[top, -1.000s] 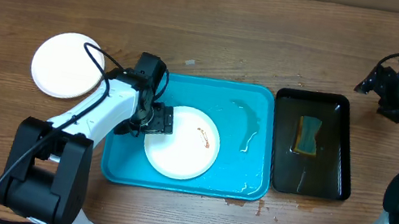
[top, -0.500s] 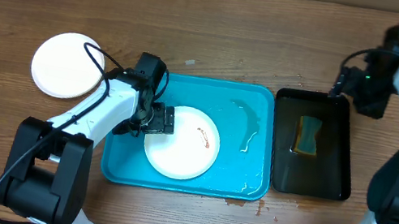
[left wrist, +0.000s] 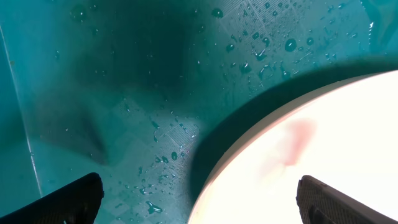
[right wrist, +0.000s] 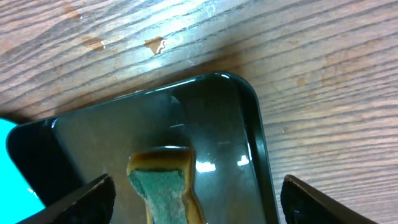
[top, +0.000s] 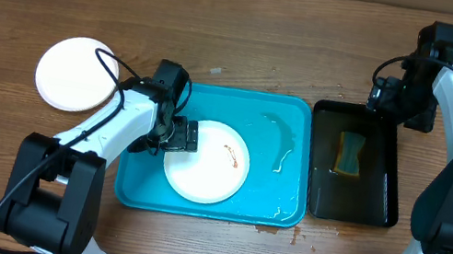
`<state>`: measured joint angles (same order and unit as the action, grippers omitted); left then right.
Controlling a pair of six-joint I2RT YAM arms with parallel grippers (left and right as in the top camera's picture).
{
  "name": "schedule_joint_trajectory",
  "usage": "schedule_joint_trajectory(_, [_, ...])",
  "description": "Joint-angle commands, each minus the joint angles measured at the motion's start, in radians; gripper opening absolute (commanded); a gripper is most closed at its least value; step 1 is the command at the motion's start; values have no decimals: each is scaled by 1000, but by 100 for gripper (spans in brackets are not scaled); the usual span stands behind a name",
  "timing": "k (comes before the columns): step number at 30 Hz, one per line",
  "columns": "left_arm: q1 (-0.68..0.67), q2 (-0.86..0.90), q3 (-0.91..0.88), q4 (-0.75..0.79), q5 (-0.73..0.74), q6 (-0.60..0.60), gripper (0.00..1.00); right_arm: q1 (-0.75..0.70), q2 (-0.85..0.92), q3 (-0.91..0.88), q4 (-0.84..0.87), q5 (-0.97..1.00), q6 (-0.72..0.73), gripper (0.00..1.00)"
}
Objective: Clean dirty plates on tray and stack at the side
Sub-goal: 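Move the right gripper down to the sponge in the black tray, then grasp the yellow-green sponge with the right gripper and dip it in water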
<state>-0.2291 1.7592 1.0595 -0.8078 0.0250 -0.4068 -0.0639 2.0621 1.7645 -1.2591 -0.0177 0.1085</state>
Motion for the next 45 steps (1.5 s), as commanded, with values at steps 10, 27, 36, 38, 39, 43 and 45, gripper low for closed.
schedule_joint_trajectory(10, [2,2,17,1,-6,19,100,91,-24,-246,84,-53,42,81])
schedule_joint_trajectory(27, [2,2,17,1,-6,19,100,149,-25,-362,214,19,52,60])
schedule_joint_trajectory(36, [2,2,17,1,-6,19,100,149,-24,-362,206,17,52,69])
schedule_joint_trajectory(38, [2,2,17,2,-6,19,100,149,-24,-362,207,17,52,69])
schedule_joint_trajectory(39, [2,2,17,2,-6,19,100,149,-24,-362,207,17,52,68])
schedule_joint_trajectory(43, [2,2,17,2,-6,19,100,149,-24,-362,207,17,52,68])
schedule_joint_trajectory(45, [2,2,17,1,-6,19,100,149,-24,-362,208,17,52,68])
